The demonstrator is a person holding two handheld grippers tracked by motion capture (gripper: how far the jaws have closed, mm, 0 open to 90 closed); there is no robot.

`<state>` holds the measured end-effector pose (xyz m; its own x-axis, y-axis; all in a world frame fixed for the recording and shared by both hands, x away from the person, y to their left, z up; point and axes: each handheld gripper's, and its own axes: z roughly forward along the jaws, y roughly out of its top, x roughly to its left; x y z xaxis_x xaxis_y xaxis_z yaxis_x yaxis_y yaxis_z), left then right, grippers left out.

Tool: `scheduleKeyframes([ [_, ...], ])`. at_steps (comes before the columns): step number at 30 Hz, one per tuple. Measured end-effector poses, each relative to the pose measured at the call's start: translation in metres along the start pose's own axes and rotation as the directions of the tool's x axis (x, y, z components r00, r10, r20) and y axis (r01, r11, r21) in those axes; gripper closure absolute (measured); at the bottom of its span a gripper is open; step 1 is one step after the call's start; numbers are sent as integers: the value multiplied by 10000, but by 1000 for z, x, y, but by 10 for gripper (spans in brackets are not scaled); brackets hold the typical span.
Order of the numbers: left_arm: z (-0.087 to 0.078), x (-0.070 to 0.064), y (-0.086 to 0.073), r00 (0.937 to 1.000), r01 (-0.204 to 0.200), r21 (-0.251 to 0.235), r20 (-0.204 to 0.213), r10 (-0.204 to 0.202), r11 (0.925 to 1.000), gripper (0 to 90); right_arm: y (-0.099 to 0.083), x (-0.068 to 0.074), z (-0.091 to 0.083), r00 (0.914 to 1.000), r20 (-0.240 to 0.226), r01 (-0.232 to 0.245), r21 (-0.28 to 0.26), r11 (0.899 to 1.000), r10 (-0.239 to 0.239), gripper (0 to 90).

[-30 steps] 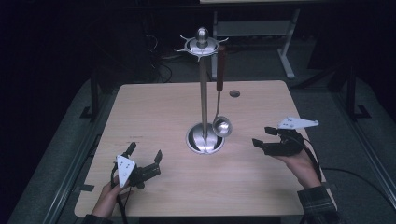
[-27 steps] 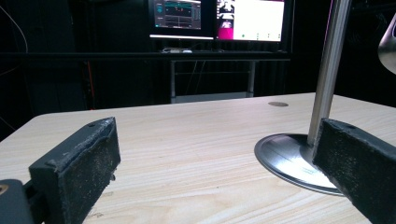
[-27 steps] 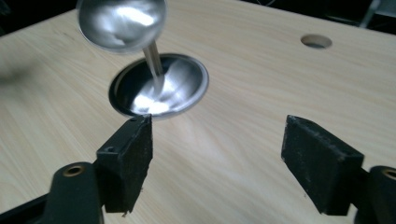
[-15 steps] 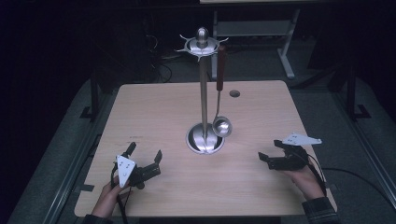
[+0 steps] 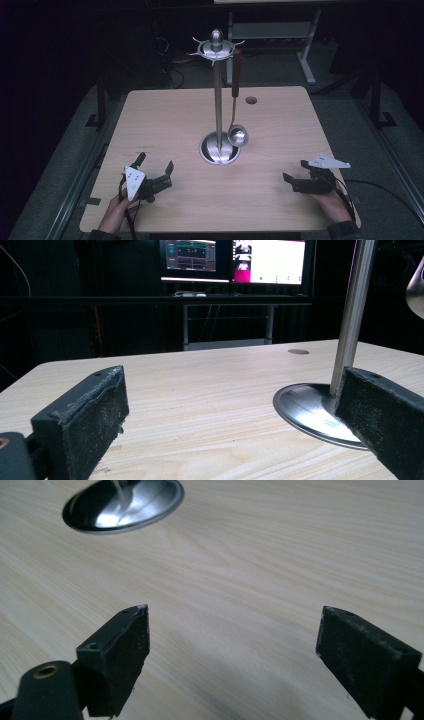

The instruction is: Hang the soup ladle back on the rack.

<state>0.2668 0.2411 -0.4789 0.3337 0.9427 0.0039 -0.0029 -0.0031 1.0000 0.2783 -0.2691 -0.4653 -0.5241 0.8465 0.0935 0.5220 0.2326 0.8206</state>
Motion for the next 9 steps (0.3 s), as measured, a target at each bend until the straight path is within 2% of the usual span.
scheduleKeyframes([
  [9,0,0,0,10000,-21,5,-7,21,10000,2,-7,-4,-6,9995,250,-168,-73,9998,170,118],
])
